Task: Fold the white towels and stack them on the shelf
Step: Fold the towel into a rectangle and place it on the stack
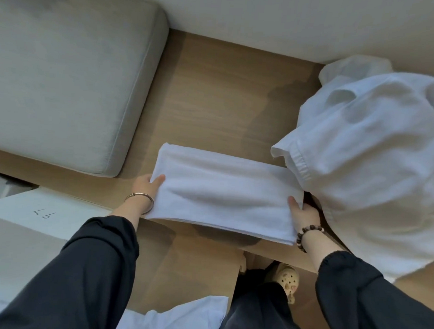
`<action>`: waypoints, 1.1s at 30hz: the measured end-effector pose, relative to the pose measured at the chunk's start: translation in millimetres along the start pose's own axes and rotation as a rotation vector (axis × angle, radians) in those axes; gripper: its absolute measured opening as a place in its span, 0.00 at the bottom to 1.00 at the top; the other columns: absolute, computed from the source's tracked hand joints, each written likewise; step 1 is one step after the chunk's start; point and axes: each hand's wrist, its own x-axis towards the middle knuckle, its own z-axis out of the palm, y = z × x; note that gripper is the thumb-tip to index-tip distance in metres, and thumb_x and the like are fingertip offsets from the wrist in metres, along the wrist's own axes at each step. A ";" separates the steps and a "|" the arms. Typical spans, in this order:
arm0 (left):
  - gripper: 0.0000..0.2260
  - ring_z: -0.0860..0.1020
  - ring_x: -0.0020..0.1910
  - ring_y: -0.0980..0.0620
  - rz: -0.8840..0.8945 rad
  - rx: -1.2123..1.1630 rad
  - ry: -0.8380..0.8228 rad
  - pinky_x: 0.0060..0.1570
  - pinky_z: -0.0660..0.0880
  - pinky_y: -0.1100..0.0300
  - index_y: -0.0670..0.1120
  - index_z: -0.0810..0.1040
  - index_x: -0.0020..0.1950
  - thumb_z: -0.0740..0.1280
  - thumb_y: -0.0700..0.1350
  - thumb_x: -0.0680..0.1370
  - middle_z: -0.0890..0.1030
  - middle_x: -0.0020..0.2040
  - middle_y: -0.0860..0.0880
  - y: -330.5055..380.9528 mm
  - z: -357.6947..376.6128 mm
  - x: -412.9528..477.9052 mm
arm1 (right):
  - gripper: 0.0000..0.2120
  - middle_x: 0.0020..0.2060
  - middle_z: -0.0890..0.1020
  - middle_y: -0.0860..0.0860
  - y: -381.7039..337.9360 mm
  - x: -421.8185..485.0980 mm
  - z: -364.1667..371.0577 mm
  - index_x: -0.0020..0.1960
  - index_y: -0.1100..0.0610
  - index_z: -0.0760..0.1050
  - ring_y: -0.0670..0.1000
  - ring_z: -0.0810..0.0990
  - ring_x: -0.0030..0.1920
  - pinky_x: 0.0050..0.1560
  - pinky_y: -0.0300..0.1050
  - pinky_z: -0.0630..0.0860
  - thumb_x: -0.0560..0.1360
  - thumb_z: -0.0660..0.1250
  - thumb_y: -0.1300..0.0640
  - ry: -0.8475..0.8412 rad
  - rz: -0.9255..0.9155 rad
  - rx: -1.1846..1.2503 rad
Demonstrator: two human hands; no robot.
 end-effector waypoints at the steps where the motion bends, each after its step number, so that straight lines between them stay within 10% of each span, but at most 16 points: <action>1: 0.10 0.76 0.37 0.50 0.018 0.036 0.012 0.35 0.68 0.57 0.47 0.76 0.45 0.64 0.54 0.78 0.81 0.44 0.46 0.5 1.4 0.1 | 0.27 0.52 0.78 0.64 0.3 -0.6 3.2 0.60 0.70 0.73 0.60 0.76 0.46 0.49 0.47 0.71 0.78 0.63 0.45 0.032 -0.004 -0.006; 27: 0.15 0.63 0.30 0.53 0.256 -0.010 0.190 0.31 0.60 0.59 0.49 0.62 0.34 0.63 0.44 0.79 0.66 0.32 0.52 53.7 12.9 37.9 | 0.24 0.68 0.70 0.62 -22.4 18.6 35.9 0.70 0.67 0.65 0.60 0.69 0.68 0.64 0.47 0.67 0.82 0.57 0.51 0.357 -0.073 0.147; 33: 0.10 0.74 0.44 0.42 0.172 0.079 0.273 0.40 0.66 0.56 0.41 0.73 0.54 0.62 0.48 0.80 0.77 0.46 0.42 51.6 17.2 34.7 | 0.28 0.72 0.65 0.61 -28.8 26.7 39.5 0.74 0.66 0.59 0.59 0.65 0.71 0.69 0.47 0.62 0.82 0.54 0.48 0.310 -0.139 0.000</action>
